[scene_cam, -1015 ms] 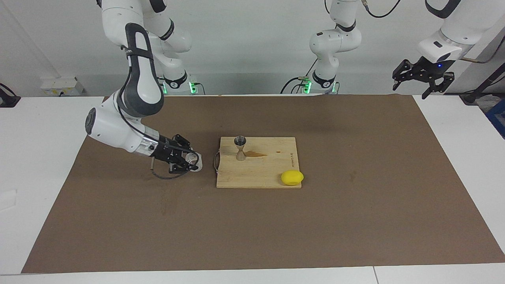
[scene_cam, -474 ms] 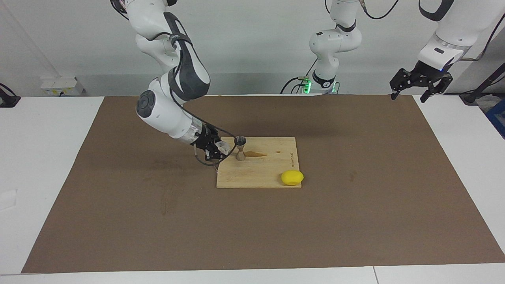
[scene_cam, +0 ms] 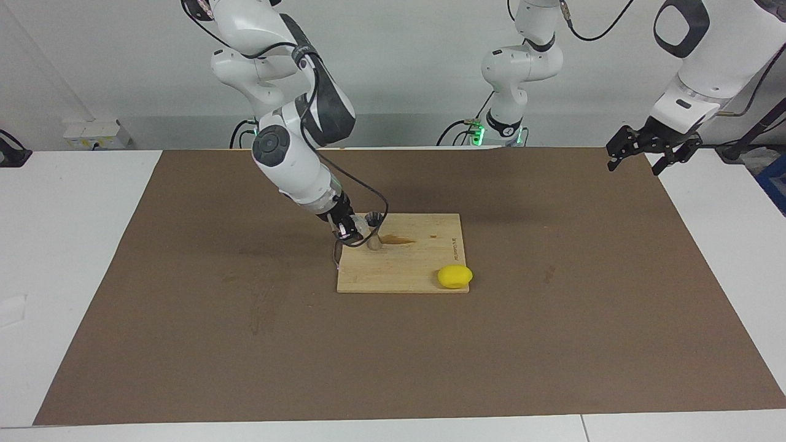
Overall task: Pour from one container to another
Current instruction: 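Lift the glass cup with the right gripper over the metal cup, then tilt the glass cup with the right gripper to pour into the metal cup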
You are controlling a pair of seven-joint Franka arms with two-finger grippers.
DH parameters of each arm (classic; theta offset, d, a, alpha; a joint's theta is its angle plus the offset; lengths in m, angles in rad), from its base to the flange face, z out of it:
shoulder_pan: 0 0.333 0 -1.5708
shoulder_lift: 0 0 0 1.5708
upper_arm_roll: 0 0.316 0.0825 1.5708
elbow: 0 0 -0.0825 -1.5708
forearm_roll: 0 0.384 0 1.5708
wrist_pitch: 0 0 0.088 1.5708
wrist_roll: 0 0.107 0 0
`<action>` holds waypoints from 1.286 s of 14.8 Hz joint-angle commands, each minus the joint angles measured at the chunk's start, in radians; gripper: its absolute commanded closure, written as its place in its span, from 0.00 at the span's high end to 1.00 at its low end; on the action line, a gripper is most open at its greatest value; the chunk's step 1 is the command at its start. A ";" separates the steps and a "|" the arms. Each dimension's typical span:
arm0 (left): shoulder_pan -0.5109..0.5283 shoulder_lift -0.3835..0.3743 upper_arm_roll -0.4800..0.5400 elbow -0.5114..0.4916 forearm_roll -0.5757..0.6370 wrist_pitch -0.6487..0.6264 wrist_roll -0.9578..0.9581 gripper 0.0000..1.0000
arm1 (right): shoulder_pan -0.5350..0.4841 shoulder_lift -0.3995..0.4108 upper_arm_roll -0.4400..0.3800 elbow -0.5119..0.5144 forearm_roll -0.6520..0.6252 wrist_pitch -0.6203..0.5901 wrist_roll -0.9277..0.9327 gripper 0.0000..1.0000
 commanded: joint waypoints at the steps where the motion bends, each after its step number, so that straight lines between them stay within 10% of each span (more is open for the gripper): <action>1: -0.024 -0.014 0.015 -0.008 0.013 0.006 -0.065 1.00 | 0.023 -0.011 -0.004 0.013 -0.073 -0.023 0.024 0.00; 19: -0.037 -0.016 0.018 -0.016 0.013 0.003 -0.076 1.00 | 0.172 -0.031 -0.003 0.027 -0.459 -0.104 0.051 0.00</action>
